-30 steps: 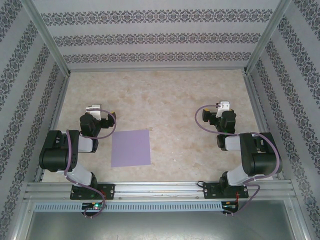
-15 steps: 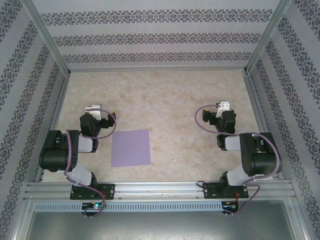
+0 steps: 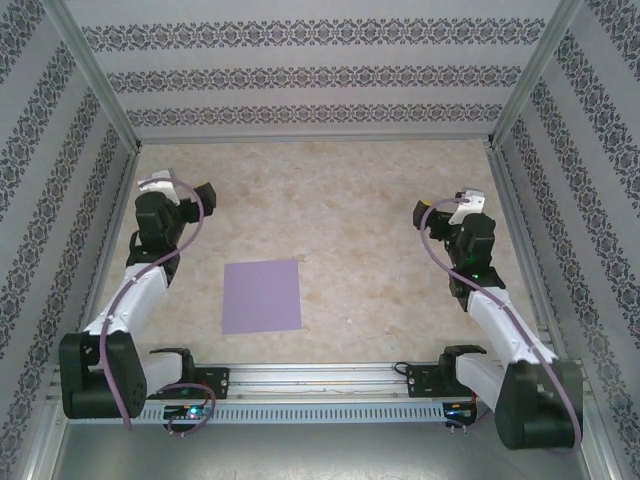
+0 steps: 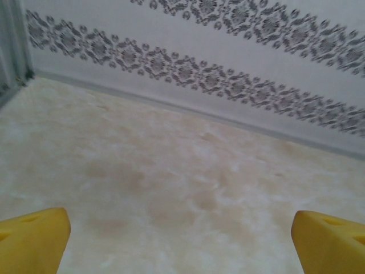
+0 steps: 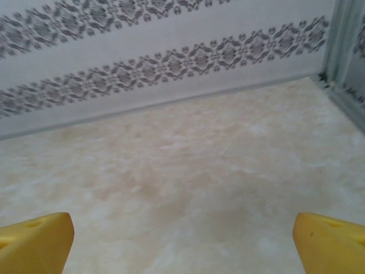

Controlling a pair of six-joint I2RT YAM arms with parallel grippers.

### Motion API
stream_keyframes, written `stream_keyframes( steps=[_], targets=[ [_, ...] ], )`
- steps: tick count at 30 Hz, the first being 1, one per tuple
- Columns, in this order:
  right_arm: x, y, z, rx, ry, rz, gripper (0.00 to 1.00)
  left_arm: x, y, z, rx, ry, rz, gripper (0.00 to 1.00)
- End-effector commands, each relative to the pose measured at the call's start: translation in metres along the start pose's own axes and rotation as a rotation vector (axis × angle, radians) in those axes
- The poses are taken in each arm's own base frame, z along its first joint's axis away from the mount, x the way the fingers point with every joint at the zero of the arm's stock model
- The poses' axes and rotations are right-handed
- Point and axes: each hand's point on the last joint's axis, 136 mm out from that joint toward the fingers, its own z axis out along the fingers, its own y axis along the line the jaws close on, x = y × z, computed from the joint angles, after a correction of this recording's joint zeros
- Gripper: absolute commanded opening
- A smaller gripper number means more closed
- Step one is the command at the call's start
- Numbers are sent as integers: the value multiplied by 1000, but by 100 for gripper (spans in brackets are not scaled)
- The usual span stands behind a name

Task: Fold a paper plane with a square sheet of paper (fold left side to right side)
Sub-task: Move the square sheet of paper to the center of the table.

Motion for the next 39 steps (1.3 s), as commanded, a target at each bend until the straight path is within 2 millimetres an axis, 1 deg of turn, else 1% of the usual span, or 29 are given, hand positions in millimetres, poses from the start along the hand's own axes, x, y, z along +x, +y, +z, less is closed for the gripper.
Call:
stream_keyframes(
  steps=[1,2,4,6,8,10,11,14,16,22,28,30,32,39],
  targets=[
    [62,22,-23,-83,326,218,98,96,-14,-21,46,444,-266,99],
    [67,29,-28,-111,363,244,97,105,-24,-26,89,495,-304,99],
    [78,40,-39,-154,436,289,97,130,-45,-40,154,622,-356,99],
    [88,47,-48,-170,497,309,97,153,-59,-55,170,723,-356,97],
    [97,52,-56,-175,553,314,95,175,-73,-68,187,813,-344,93],
    [105,55,-60,-175,592,306,94,194,-84,-77,199,879,-347,87],
    [109,55,-62,-170,607,299,94,206,-87,-81,198,912,-349,85],
    [116,55,-65,-153,630,276,94,232,-89,-86,168,980,-313,76],
    [119,54,-66,-141,638,269,94,244,-90,-87,157,1019,-303,72],
    [121,49,-69,-115,643,244,94,274,-103,-83,147,1109,-287,56],
    [123,43,-75,-91,634,225,94,296,-122,-74,145,1147,-283,48],
    [123,41,-77,-81,631,219,94,304,-131,-70,142,1155,-277,47],
    [124,39,-79,-72,629,209,94,312,-143,-66,144,1158,-262,47],
    [128,33,-83,-44,658,181,94,327,-193,-48,165,1129,-251,44]
  ],
)
